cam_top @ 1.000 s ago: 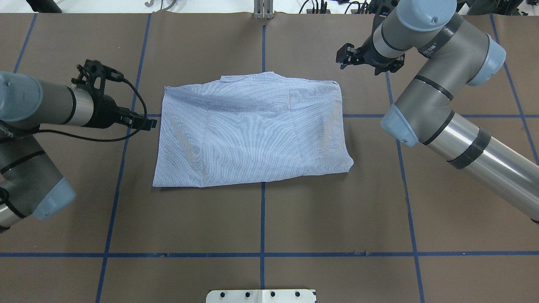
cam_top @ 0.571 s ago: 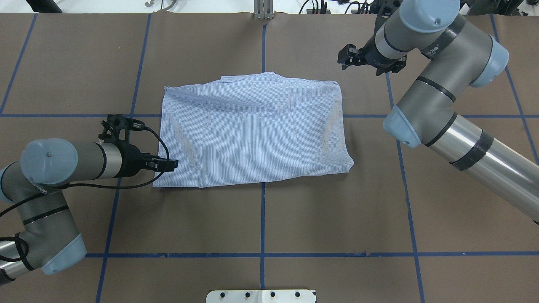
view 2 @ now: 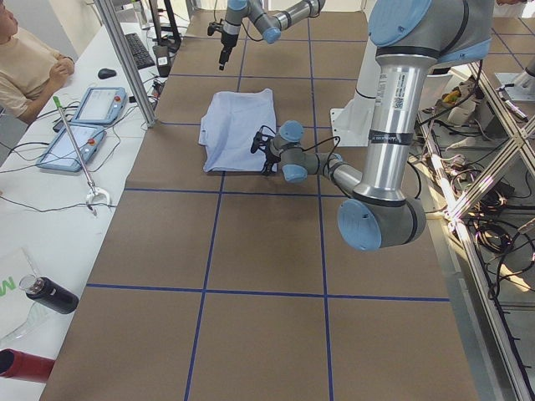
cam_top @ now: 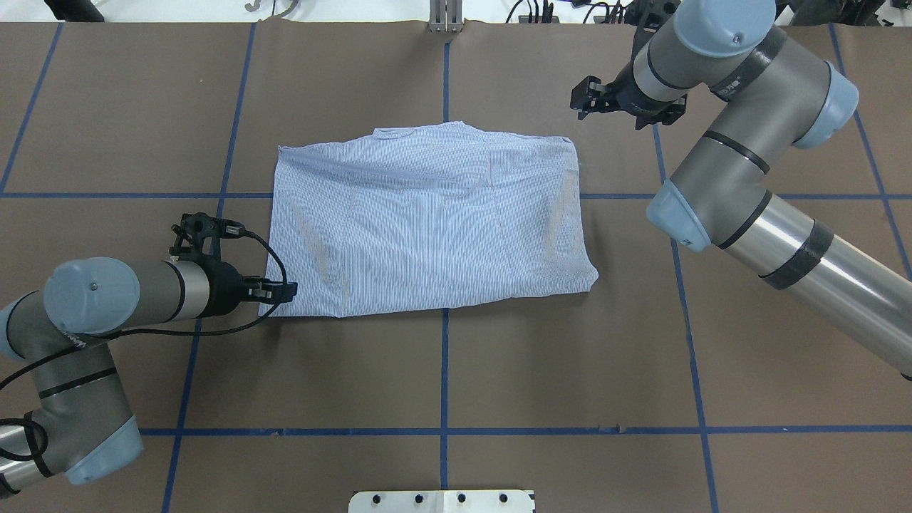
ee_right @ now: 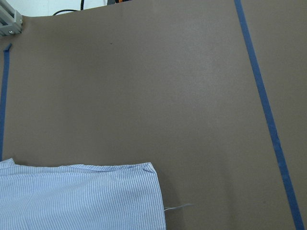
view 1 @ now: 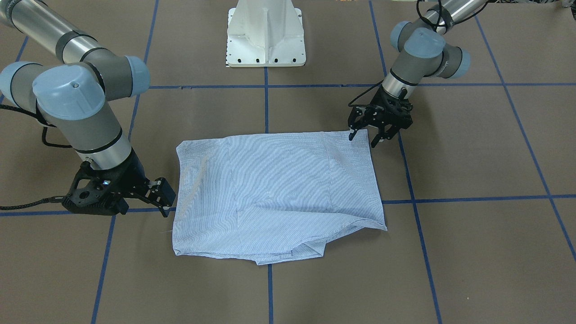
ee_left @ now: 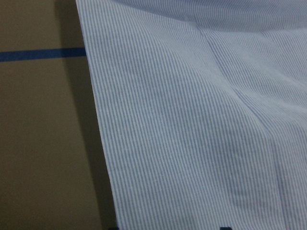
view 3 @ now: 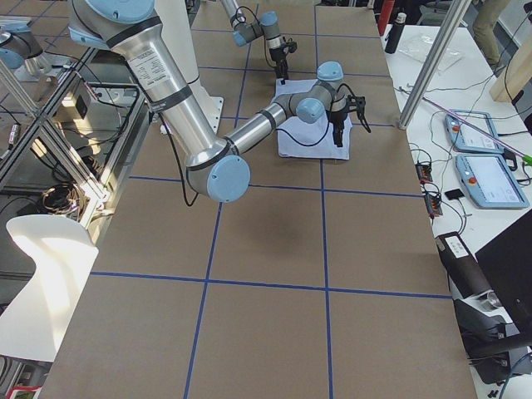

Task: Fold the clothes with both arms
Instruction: 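Move the left gripper to the folded shirt's side edge while the right arm waits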

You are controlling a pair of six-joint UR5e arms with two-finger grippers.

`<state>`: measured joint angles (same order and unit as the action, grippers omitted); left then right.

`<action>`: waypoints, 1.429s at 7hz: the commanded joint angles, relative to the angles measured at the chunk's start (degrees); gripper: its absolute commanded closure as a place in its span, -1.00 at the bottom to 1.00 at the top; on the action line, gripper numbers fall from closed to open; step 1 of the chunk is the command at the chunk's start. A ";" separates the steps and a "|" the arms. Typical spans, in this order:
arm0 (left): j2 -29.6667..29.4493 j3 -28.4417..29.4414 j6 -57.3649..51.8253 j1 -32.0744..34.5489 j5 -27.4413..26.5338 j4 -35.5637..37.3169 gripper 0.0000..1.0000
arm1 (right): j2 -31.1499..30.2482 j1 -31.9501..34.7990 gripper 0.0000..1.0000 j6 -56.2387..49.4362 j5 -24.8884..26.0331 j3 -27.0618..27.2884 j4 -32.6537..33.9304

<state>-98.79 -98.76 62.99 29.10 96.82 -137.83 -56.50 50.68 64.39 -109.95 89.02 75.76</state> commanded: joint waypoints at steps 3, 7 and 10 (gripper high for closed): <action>0.26 -0.12 2.82 -2.20 -0.14 0.02 0.34 | 0.08 -0.05 -1.00 -0.06 0.00 -0.08 -0.09; 0.44 -0.56 2.40 -2.29 -0.05 0.02 1.00 | 0.08 -0.23 -1.00 0.03 0.09 -0.43 -0.26; -0.87 0.67 -8.70 6.97 0.56 1.50 1.00 | 0.16 -0.31 -1.00 0.03 0.09 -0.60 -0.35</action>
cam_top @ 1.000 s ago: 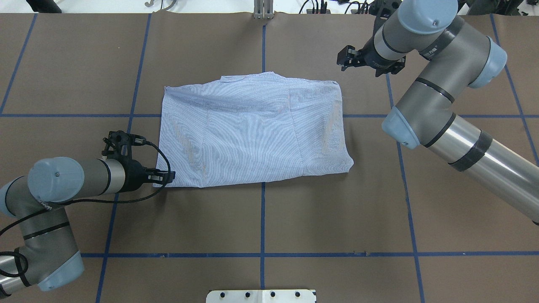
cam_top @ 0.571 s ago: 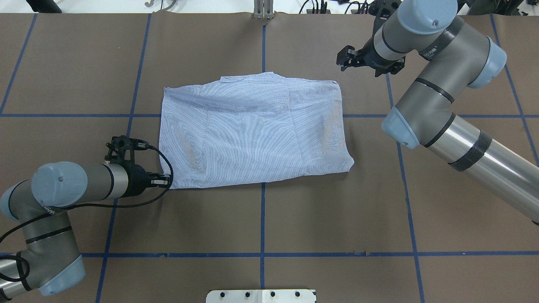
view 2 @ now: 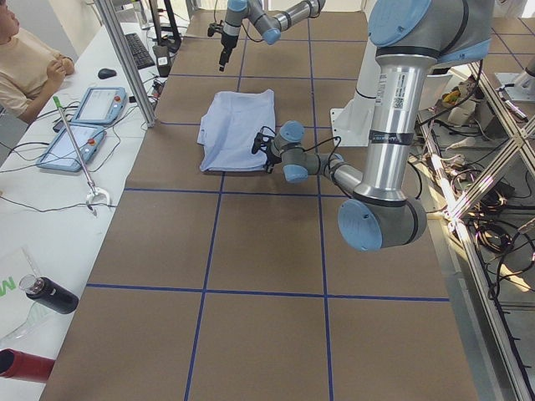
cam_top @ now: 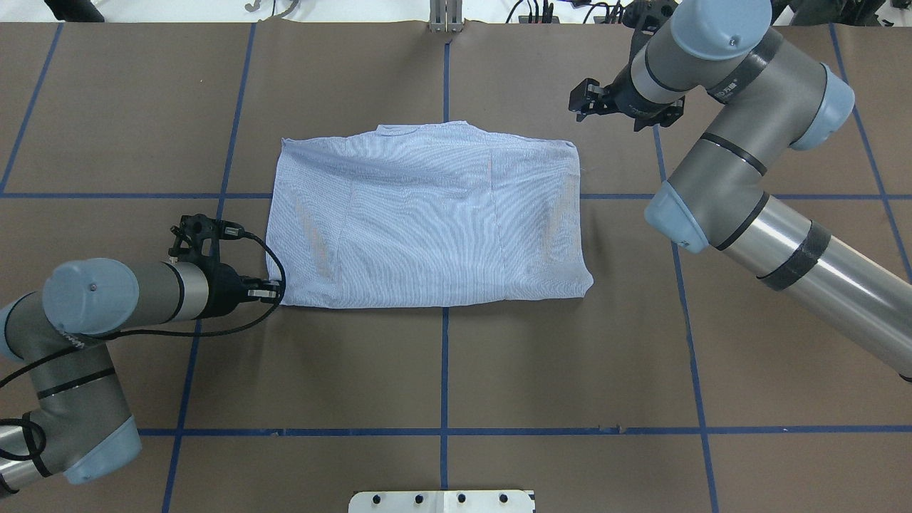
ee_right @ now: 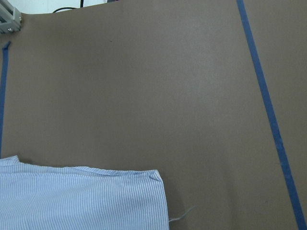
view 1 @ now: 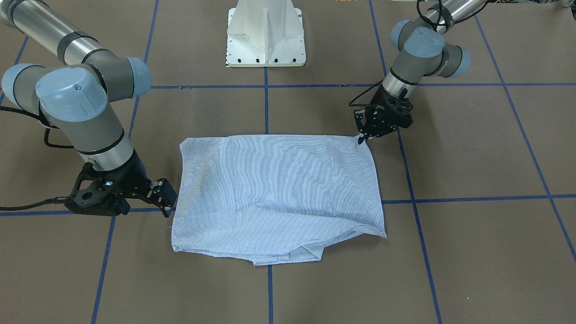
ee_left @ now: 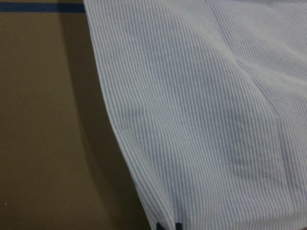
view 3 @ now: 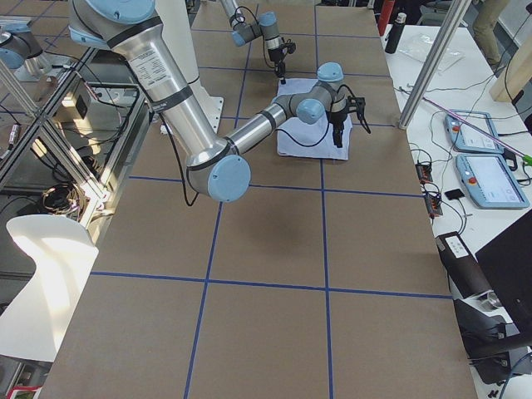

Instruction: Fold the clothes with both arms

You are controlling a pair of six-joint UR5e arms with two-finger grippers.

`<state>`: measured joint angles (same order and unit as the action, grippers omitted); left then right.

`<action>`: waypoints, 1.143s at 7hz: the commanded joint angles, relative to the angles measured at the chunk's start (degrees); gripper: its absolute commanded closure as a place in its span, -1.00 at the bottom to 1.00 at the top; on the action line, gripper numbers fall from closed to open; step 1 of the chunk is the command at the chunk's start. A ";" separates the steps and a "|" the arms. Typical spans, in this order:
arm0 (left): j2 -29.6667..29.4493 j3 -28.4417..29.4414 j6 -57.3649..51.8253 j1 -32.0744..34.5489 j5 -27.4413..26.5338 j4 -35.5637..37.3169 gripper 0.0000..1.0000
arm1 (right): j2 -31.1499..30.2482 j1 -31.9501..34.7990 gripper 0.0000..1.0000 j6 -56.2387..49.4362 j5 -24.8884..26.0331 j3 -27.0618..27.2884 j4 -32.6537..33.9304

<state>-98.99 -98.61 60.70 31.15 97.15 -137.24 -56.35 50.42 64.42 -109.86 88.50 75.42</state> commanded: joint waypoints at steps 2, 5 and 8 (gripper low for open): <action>-10.71 8.12 -10.23 10.58 -0.20 8.27 1.00 | 0.01 -0.06 -1.00 0.09 0.00 -0.17 -0.10; -30.05 33.41 -13.04 16.48 -3.78 7.34 1.00 | -0.07 -0.32 -1.00 0.79 0.00 -0.17 -0.10; -43.43 50.74 -13.60 17.37 -6.18 3.59 1.00 | 0.01 -0.50 -1.00 1.05 0.35 0.00 -0.10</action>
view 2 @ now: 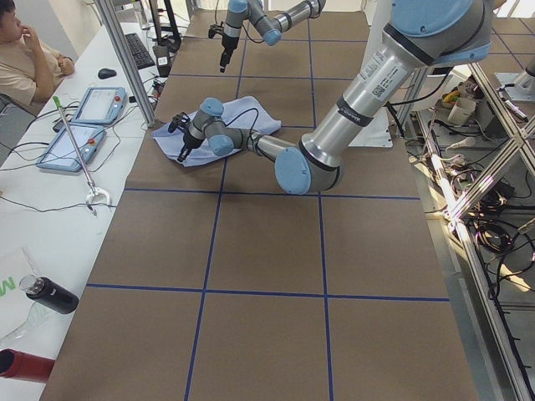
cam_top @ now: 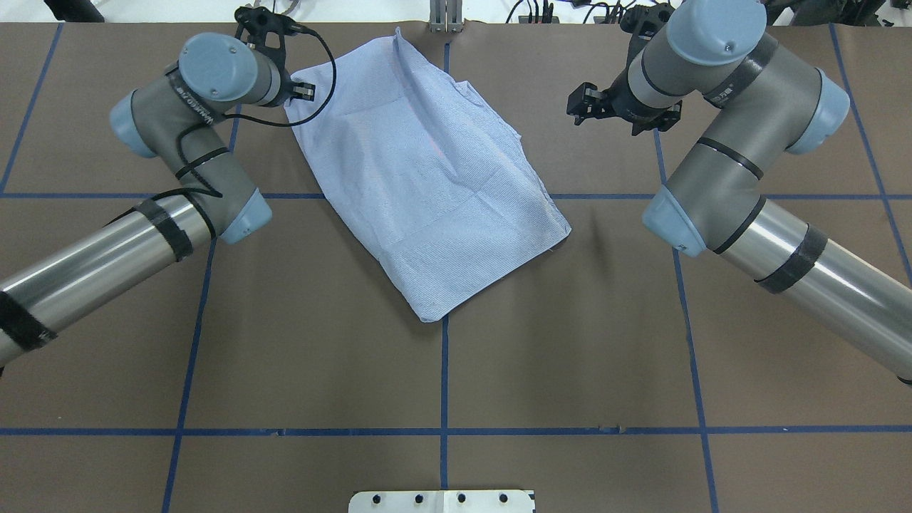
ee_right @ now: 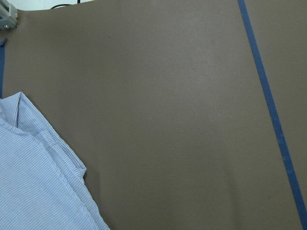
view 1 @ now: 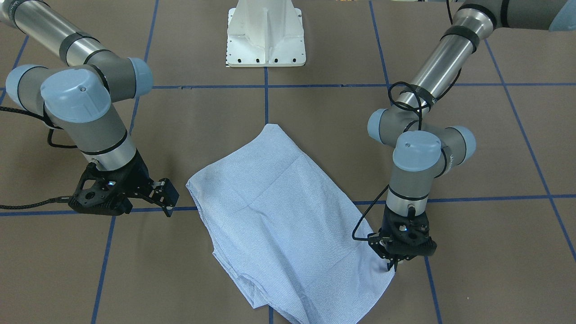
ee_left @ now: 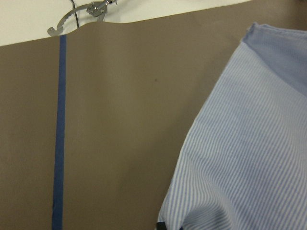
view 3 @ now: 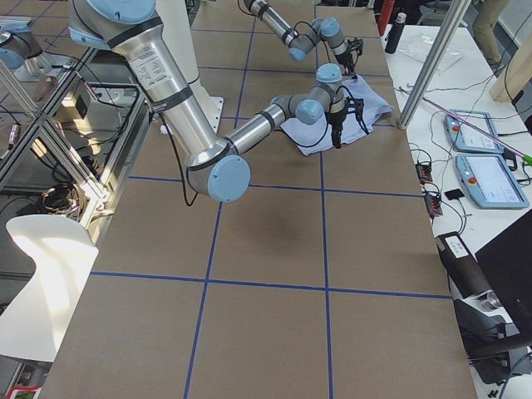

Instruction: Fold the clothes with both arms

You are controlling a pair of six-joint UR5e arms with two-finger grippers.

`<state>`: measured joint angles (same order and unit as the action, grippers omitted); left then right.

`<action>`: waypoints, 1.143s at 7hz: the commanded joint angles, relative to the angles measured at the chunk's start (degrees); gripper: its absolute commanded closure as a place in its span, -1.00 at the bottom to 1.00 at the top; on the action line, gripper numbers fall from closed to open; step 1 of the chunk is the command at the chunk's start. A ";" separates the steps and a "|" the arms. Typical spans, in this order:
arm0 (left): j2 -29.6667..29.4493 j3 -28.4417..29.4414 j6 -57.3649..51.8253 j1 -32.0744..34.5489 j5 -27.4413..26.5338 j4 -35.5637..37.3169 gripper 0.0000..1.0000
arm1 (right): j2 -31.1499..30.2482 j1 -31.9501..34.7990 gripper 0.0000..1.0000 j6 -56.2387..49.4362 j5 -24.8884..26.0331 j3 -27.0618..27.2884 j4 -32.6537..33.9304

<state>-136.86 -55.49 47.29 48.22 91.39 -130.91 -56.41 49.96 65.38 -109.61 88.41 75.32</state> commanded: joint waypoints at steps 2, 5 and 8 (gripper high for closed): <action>-5.70 8.65 -5.16 1.00 1.85 -9.17 -0.98 | 0.42 -0.47 -1.00 3.42 0.88 0.62 0.09; 5.53 -9.94 -5.28 1.62 10.89 -7.61 -1.00 | 3.83 -7.91 -0.96 22.18 8.50 2.38 5.67; 10.21 -16.75 -4.40 1.53 11.09 -7.08 -1.00 | 4.82 -14.61 -0.89 40.51 13.08 2.82 8.88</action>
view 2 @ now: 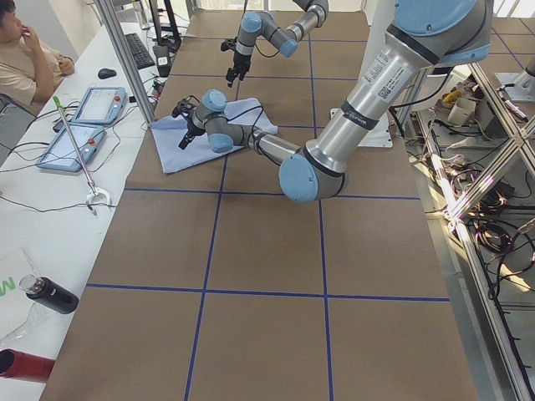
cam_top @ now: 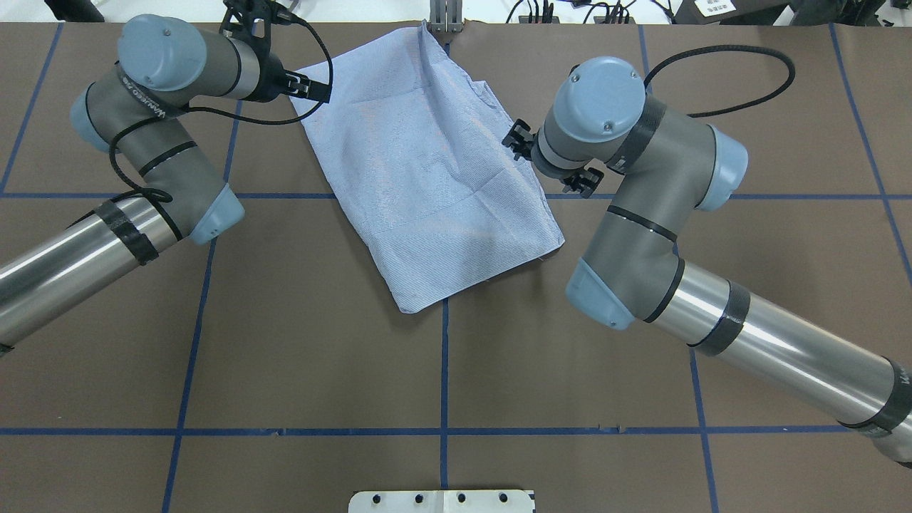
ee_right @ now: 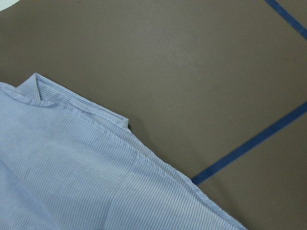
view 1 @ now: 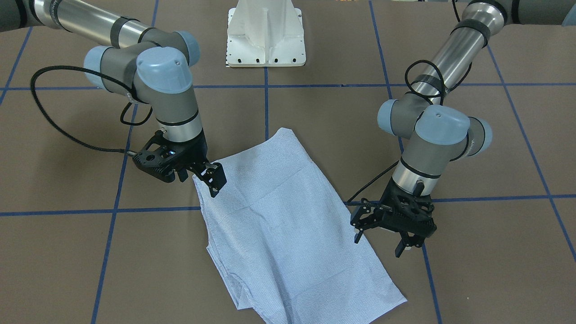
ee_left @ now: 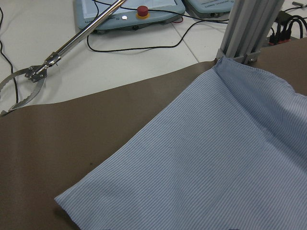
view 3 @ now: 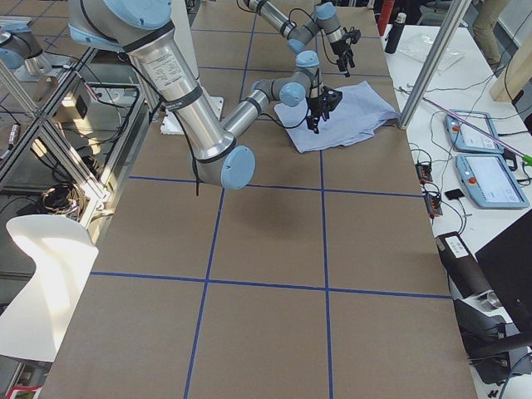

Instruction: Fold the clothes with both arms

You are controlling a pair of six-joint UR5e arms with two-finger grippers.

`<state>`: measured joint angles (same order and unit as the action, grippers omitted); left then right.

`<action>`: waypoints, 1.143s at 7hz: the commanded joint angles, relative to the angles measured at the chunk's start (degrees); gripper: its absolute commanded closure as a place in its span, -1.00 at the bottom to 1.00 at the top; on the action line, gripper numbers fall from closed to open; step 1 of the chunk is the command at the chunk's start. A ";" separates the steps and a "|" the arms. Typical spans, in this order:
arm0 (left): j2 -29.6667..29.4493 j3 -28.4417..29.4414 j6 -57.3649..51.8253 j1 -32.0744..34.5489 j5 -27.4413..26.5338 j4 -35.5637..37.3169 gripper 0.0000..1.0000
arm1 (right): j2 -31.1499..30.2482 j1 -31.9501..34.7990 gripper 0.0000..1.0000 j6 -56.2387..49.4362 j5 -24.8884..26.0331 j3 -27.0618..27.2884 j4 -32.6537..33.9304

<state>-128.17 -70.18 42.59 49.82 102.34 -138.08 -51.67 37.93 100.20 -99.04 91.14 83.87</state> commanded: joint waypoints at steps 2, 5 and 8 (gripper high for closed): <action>1.52 -2.58 0.39 -0.25 0.14 0.09 -1.00 | -0.18 -4.00 -0.75 7.29 3.59 -0.43 -1.33; 1.60 -2.85 0.39 -0.33 -0.04 0.00 -1.00 | -0.53 -4.88 -0.71 7.38 3.76 -2.19 -1.61; 1.60 -2.85 0.31 -0.33 -0.21 0.00 -1.00 | -2.03 -6.28 -0.71 7.38 4.11 -2.37 -1.34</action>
<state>-126.54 -73.03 42.96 49.51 102.17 -138.08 -53.44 32.20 107.52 -95.18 88.92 82.49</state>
